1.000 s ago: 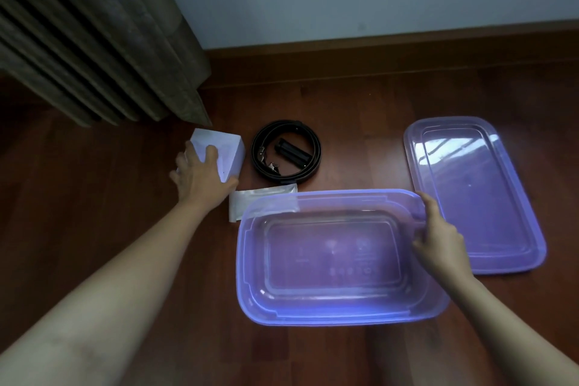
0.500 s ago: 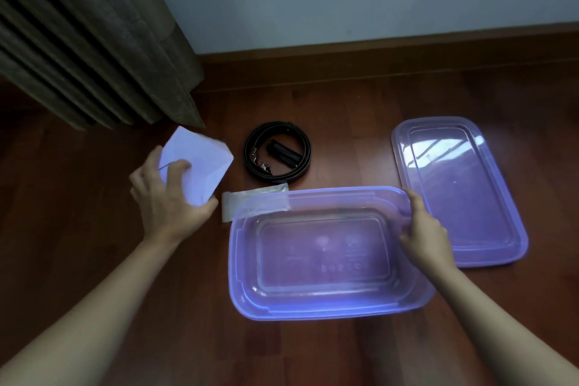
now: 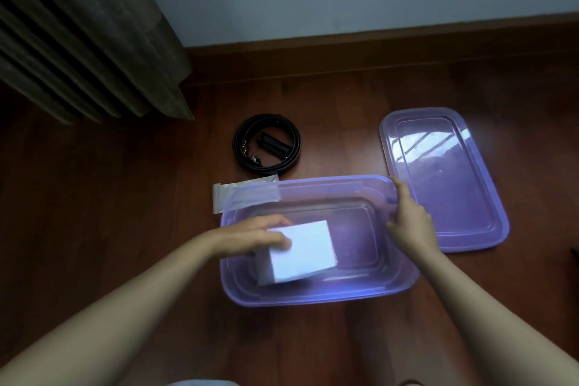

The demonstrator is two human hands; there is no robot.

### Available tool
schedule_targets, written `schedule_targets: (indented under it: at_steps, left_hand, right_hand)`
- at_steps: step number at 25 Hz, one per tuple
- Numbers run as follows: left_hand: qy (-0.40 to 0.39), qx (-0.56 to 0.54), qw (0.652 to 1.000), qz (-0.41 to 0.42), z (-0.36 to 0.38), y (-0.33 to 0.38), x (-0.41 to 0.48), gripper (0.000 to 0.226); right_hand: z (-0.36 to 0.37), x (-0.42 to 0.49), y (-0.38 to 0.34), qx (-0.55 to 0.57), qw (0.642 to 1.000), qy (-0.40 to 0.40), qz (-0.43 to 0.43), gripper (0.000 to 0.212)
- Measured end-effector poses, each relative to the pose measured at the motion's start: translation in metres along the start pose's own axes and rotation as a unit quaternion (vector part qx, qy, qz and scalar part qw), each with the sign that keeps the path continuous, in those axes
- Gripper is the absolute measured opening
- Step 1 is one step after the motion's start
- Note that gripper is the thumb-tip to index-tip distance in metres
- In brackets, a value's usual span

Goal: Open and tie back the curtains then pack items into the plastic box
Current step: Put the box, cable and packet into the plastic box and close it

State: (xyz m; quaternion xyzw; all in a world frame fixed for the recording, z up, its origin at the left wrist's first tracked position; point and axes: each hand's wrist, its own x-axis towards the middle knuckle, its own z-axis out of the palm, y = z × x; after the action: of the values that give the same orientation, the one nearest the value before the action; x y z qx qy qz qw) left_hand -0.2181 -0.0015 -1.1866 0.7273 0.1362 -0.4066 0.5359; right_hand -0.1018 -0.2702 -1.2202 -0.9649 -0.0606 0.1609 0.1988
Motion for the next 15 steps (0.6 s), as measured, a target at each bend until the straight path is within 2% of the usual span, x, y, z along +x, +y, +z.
schedule_targets:
  at_steps: [1,2,3,5,6,7,8,10,12,13,15]
  left_hand:
    - [0.006,-0.030,0.999,-0.024,0.000,-0.003,0.005,0.035]
    - [0.052,-0.033,0.998,-0.021,-0.001,-0.006,0.010,0.024]
    - [0.123,-0.003,0.992,0.005,-0.004,-0.007,0.014,0.017]
    - [0.262,0.084,0.958,0.078,-0.009,-0.004,0.015,0.017]
    - [0.291,0.104,0.944,0.113,-0.010,0.000,0.011,0.017]
    - [0.287,0.117,0.940,0.143,-0.009,0.003,0.007,0.023]
    - [0.251,0.146,0.943,0.161,-0.006,0.007,0.003,0.038]
    - [0.143,0.285,0.938,0.135,0.014,0.009,-0.001,0.076]
    - [0.090,0.472,0.871,0.102,0.036,0.003,0.001,0.094]
    - [0.103,0.521,0.840,0.105,0.040,0.000,0.003,0.095]
    - [0.165,0.545,0.810,0.140,0.036,0.001,0.008,0.088]
  right_hand:
    - [0.000,0.000,0.000,0.001,1.000,0.000,0.000,0.078]
    - [0.000,-0.001,0.000,0.001,1.000,0.000,0.000,0.078]
    - [-0.001,-0.001,0.000,0.000,1.000,0.001,0.001,0.078]
    - [-0.001,-0.001,-0.001,-0.003,1.000,0.003,0.003,0.077]
    - [-0.001,-0.001,-0.001,-0.005,1.000,0.003,0.001,0.076]
    - [-0.001,0.000,-0.002,-0.007,1.000,0.002,-0.001,0.076]
    - [-0.001,0.000,-0.002,-0.008,1.000,0.002,-0.002,0.076]
    - [-0.002,0.000,-0.001,-0.008,1.000,0.001,0.000,0.075]
    - [-0.001,0.000,0.000,-0.007,1.000,0.000,0.000,0.074]
    - [0.000,0.000,0.000,-0.005,1.000,0.000,0.001,0.075]
    - [0.000,0.001,0.001,-0.003,1.000,0.001,0.004,0.075]
